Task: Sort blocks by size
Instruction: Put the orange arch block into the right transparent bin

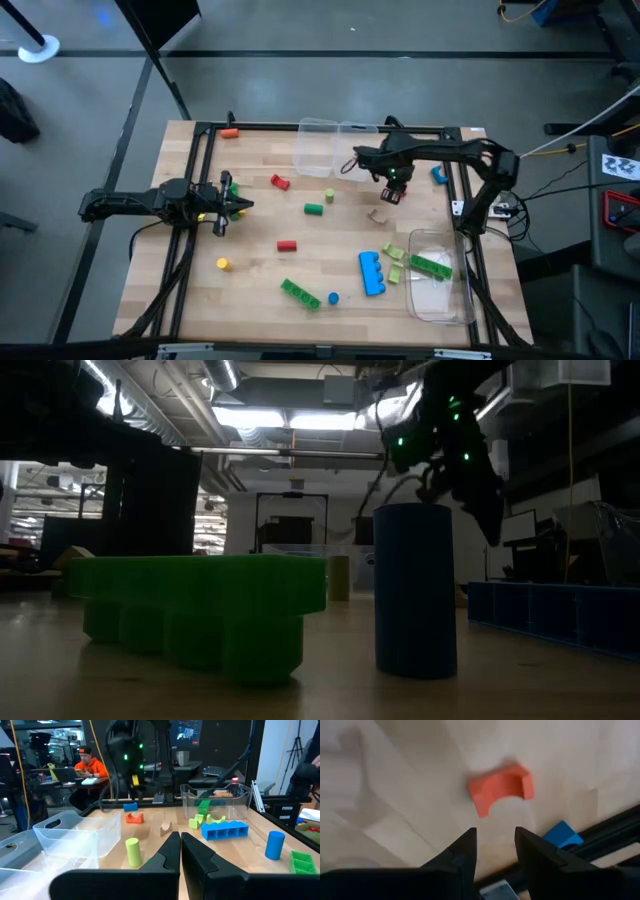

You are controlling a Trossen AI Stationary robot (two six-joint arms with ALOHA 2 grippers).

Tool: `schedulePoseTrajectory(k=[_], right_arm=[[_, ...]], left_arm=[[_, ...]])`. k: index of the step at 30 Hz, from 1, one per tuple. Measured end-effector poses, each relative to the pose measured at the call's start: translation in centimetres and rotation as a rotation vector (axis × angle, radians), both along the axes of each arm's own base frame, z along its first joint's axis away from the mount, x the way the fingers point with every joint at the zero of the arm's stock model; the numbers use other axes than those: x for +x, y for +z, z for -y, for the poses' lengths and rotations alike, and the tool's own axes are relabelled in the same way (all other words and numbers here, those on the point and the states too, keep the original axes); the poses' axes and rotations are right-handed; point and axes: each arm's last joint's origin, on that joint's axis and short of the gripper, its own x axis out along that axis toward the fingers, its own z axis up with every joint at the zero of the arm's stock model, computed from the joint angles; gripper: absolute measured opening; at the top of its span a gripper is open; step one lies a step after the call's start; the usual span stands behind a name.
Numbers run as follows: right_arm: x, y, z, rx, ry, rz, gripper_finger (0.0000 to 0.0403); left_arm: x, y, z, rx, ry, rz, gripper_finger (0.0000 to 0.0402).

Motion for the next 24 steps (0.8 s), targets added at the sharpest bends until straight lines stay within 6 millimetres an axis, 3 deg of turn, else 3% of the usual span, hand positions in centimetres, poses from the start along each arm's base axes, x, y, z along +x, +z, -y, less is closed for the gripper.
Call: schedulePoseTrajectory(k=[6, 11, 19, 24], right_arm=[[0.2, -1.6, 0.1, 0.046, 0.062, -0.126, 0.0136], [0.4, -2.0, 0.1, 0.078, 0.151, -0.115, 0.0136], [1.1, -2.3, 0.4, 0.044, 0.153, -0.038, 0.0136], [0.2, -3.6, 0.1, 0.060, 0.153, -0.084, 0.0136]], left_arm=[[0.0, 0.0, 0.0, 0.000, 0.000, 0.000, 0.0000], [0.0, 0.0, 0.0, 0.000, 0.000, 0.001, 0.0000], [0.0, 0.0, 0.0, 0.000, 0.000, 0.000, 0.0000], [0.0, 0.0, 0.0, 0.000, 0.000, 0.000, 0.0000]])
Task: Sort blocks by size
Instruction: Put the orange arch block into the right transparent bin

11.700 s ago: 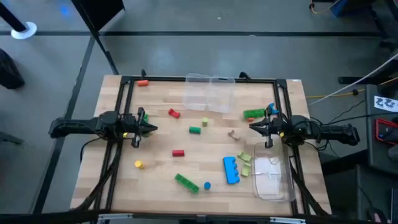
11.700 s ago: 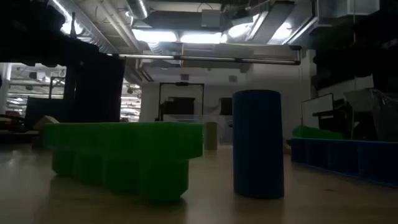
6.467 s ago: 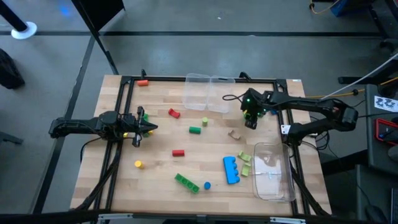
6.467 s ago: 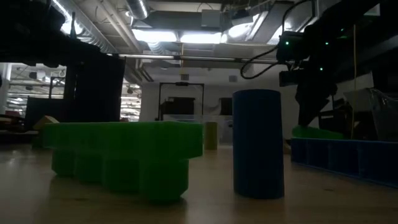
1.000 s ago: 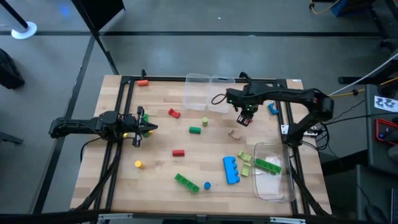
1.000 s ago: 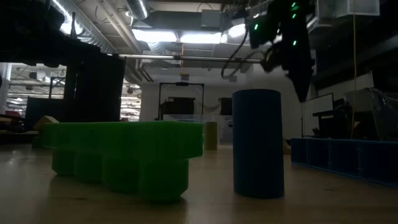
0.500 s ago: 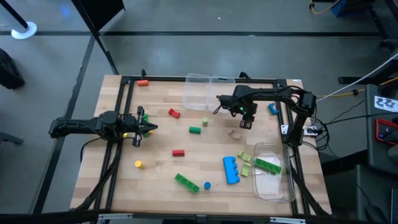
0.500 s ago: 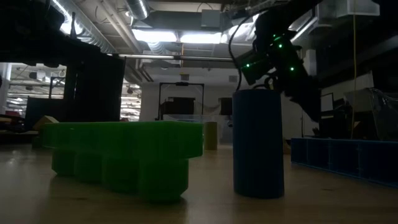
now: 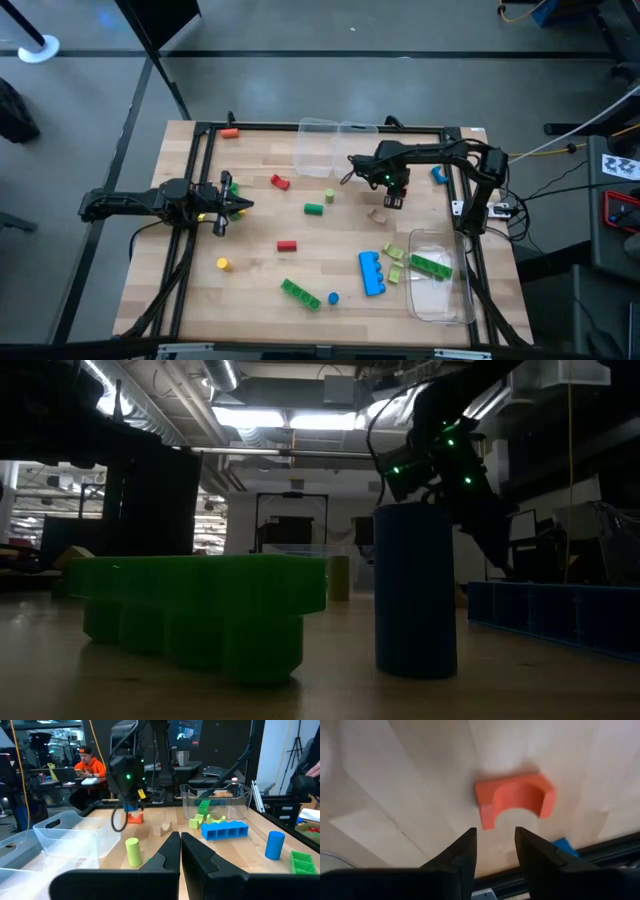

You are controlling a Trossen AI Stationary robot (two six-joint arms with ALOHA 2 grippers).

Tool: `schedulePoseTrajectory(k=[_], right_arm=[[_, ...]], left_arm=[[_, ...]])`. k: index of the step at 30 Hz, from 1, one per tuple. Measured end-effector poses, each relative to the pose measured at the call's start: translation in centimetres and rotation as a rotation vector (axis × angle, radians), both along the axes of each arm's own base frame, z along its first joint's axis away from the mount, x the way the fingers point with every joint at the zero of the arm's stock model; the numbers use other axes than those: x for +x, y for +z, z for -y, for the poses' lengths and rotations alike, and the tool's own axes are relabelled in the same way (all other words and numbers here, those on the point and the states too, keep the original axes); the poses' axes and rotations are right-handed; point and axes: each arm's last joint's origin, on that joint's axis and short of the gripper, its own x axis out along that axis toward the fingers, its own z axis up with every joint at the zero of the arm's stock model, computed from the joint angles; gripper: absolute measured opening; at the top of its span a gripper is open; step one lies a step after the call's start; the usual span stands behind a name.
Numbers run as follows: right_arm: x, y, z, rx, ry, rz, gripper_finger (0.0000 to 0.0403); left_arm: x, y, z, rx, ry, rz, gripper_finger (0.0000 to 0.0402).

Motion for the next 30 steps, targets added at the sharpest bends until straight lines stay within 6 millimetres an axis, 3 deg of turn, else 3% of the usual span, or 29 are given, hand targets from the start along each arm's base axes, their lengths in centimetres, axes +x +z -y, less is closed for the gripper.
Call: schedulePoseTrajectory(k=[11, 30], right_arm=[[-1.7, -3.4, -0.4, -0.049, 0.024, -0.029, 0.0136], [-1.5, -3.6, -0.4, -0.042, 0.018, 0.002, 0.0136]], left_arm=[[0.0, 0.0, 0.0, 0.000, 0.000, 0.000, 0.0000], [0.0, 0.0, 0.0, 0.000, 0.000, 0.000, 0.0000]])
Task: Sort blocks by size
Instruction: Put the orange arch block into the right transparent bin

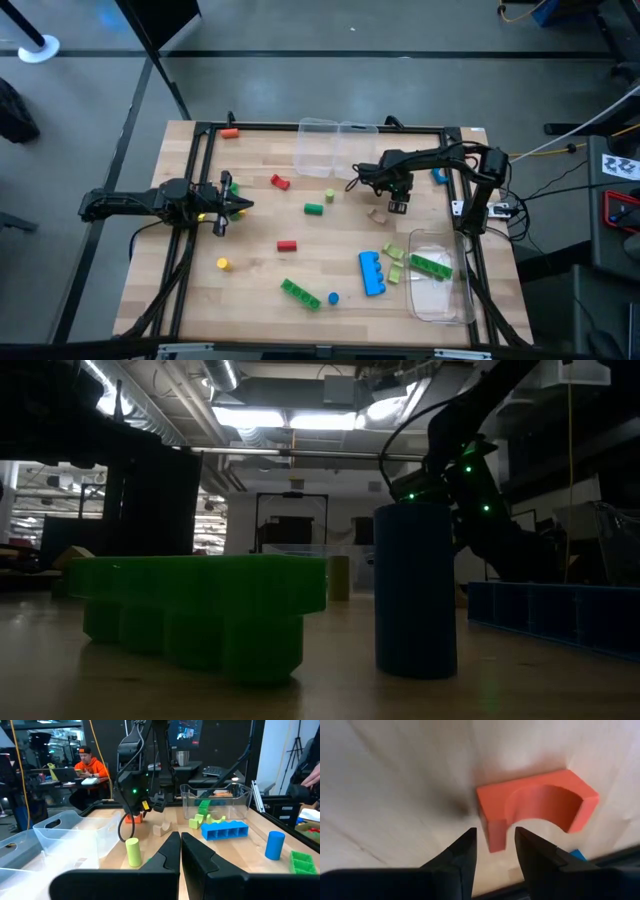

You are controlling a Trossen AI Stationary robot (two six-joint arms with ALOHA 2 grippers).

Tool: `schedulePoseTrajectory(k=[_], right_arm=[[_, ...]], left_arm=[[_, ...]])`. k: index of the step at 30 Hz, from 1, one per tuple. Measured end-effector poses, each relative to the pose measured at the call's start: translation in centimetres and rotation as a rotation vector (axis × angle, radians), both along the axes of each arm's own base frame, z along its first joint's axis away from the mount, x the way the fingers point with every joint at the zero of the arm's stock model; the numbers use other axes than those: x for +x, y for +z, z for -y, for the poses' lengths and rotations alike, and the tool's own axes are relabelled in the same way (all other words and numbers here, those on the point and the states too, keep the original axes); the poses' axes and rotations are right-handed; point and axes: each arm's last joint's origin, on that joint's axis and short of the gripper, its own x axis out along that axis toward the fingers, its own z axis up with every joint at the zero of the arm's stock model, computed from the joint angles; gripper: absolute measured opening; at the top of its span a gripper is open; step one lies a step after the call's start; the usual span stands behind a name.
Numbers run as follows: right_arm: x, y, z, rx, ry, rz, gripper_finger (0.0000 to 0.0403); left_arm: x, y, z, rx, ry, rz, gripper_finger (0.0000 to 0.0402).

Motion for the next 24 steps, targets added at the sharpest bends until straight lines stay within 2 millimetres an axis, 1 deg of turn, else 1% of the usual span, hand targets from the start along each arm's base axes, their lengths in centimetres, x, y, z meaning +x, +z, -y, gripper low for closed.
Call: schedulePoseTrajectory(k=[6, 10, 13, 18, 19, 24], right_arm=[[0.53, -0.13, 0.18, -0.015, -0.003, 0.063, 0.0136], [0.63, -0.13, 0.18, -0.007, -0.006, 0.075, 0.0133], [0.63, -0.12, 0.17, -0.007, -0.006, 0.076, 0.0113], [0.60, -0.01, 0.14, -0.011, -0.016, 0.073, 0.0050], [0.58, 0.02, 0.13, -0.010, -0.016, 0.071, 0.0044], [0.47, 0.29, 0.08, 0.011, -0.019, 0.038, 0.0044]], left_arm=[[0.00, 0.00, 0.00, 0.000, 0.000, 0.000, 0.0000], [0.00, 0.00, 0.00, 0.000, 0.000, 0.000, 0.0000], [0.00, 0.00, 0.00, 0.000, 0.000, 0.000, 0.0000], [0.00, 0.00, 0.00, 0.000, 0.000, 0.000, 0.0000], [0.00, 0.00, 0.00, 0.000, 0.000, 0.000, 0.0000], [0.00, 0.00, 0.00, 0.000, 0.000, 0.000, 0.0000]])
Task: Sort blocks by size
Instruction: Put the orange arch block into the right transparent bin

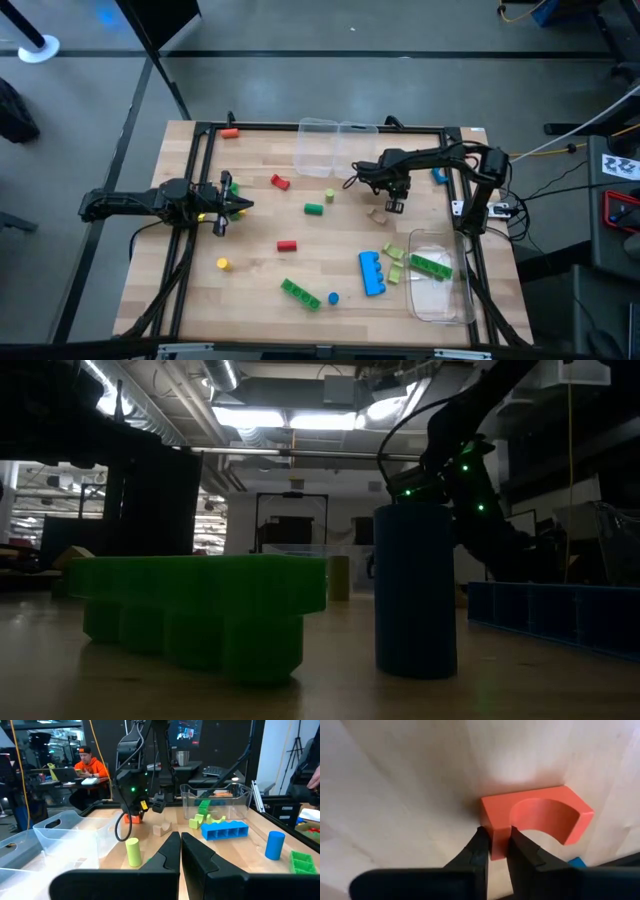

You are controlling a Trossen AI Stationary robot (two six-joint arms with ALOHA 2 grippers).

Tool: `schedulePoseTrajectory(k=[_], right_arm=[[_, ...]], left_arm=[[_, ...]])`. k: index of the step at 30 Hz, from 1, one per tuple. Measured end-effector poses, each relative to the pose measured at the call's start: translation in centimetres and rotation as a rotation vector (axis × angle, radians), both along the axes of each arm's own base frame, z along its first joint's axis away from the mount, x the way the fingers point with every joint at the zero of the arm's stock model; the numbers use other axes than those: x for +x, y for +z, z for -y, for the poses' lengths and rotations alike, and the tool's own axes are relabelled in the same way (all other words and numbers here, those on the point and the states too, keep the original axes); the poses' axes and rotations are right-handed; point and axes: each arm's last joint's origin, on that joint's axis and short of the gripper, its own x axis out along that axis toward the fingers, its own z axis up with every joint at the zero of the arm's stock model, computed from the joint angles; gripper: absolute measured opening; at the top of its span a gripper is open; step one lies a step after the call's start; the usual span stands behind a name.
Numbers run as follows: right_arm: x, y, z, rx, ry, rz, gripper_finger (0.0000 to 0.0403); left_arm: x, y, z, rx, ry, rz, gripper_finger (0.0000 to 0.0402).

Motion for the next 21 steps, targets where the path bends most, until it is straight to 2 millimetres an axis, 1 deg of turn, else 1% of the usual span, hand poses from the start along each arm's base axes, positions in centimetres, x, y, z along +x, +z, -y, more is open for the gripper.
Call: schedulePoseTrajectory(k=[5, 9, 15, 18, 21], right_arm=[[0.3, 1.4, 0.1, 0.022, -0.002, -0.036, 0.0044], [0.7, 3.1, 0.2, 0.028, 0.001, -0.075, 0.0044], [1.3, 6.5, 0.6, -0.013, 0.020, -0.125, 0.0044], [2.0, 8.4, 1.0, -0.049, 0.028, -0.103, 0.0044], [2.9, 10.3, 1.4, -0.098, 0.033, -0.040, 0.0044]], left_arm=[[0.0, 0.0, 0.0, 0.000, 0.000, 0.000, 0.0000], [0.0, 0.0, 0.0, 0.000, 0.000, 0.000, 0.0000], [0.0, 0.0, 0.0, 0.000, 0.000, 0.000, 0.0000], [0.0, 0.0, 0.0, 0.000, 0.000, 0.000, 0.0000], [0.0, 0.0, 0.0, 0.000, 0.000, 0.000, 0.0000]])
